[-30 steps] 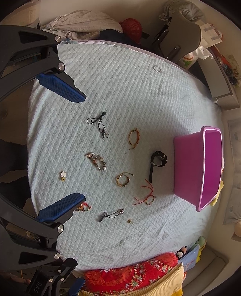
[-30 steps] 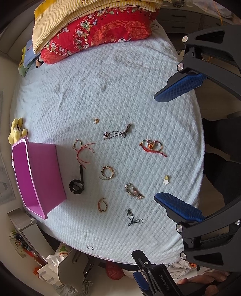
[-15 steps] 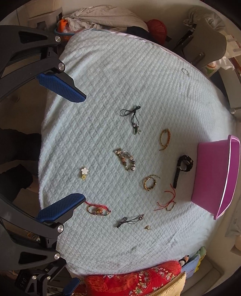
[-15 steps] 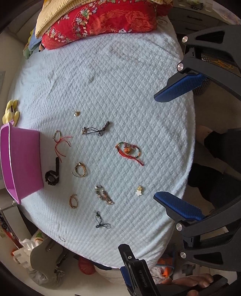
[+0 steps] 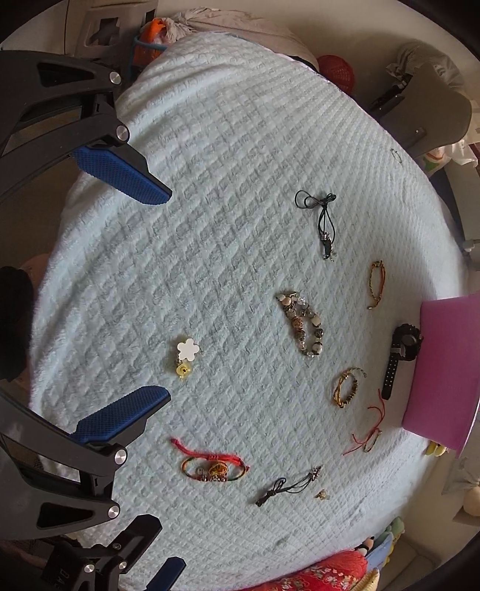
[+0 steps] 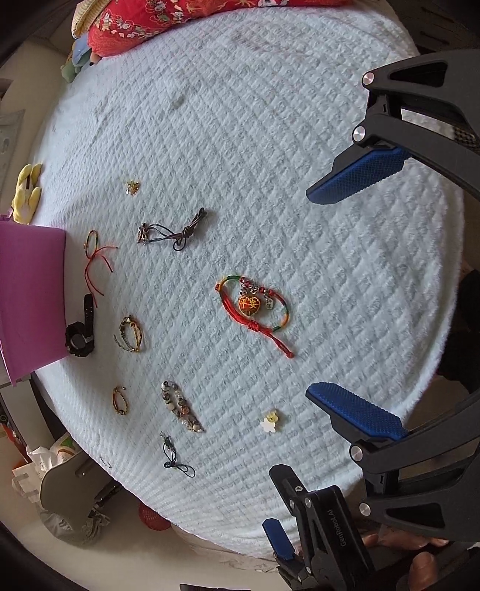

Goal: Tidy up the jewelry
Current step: 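Grasp the white flower charm with the left tool while the right tool grasps the red-rainbow cord bracelet, then lift and carry both held items over the pink tub with both tools, then open both tools to drop the charm and bracelet into the tub, then withdraw both tools from the tub back over the remaining jewelry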

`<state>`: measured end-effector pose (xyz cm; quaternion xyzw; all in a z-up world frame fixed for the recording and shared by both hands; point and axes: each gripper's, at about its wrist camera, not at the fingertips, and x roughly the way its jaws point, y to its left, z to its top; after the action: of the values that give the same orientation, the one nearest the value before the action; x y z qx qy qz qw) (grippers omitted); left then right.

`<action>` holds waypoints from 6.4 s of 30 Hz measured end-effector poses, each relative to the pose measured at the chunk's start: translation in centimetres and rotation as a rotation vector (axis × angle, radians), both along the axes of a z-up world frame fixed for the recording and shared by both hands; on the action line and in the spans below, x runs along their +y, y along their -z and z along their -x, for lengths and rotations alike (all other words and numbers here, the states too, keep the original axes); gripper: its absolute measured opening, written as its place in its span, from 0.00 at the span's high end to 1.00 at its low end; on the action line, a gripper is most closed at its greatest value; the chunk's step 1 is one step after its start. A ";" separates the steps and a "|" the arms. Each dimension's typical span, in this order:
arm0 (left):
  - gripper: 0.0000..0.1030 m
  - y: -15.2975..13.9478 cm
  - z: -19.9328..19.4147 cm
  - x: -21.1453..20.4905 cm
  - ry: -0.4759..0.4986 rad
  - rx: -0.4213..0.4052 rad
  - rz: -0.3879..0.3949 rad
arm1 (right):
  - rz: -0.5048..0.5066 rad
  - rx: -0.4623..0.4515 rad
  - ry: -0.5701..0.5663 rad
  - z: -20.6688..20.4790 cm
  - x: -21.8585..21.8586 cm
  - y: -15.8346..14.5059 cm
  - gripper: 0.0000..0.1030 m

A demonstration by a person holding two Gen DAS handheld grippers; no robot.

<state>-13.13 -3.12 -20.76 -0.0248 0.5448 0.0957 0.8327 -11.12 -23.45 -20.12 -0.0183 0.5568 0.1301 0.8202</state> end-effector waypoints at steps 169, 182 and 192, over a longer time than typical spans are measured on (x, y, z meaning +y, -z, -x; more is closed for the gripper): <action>0.28 -19.2 -55.9 5.8 0.163 0.004 0.028 | -0.034 0.033 0.154 -55.0 7.6 -17.8 0.41; 0.27 -22.0 -49.9 6.9 0.173 -0.003 0.014 | -0.043 0.030 0.188 -47.9 6.5 -19.8 0.41; 0.26 -23.2 -41.7 8.1 0.193 -0.014 0.010 | -0.054 0.031 0.227 -38.9 5.6 -20.4 0.41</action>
<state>28.55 4.93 2.43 0.0228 0.5393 0.0123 0.8417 27.76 -17.84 0.29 0.0690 0.5641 0.0514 0.8212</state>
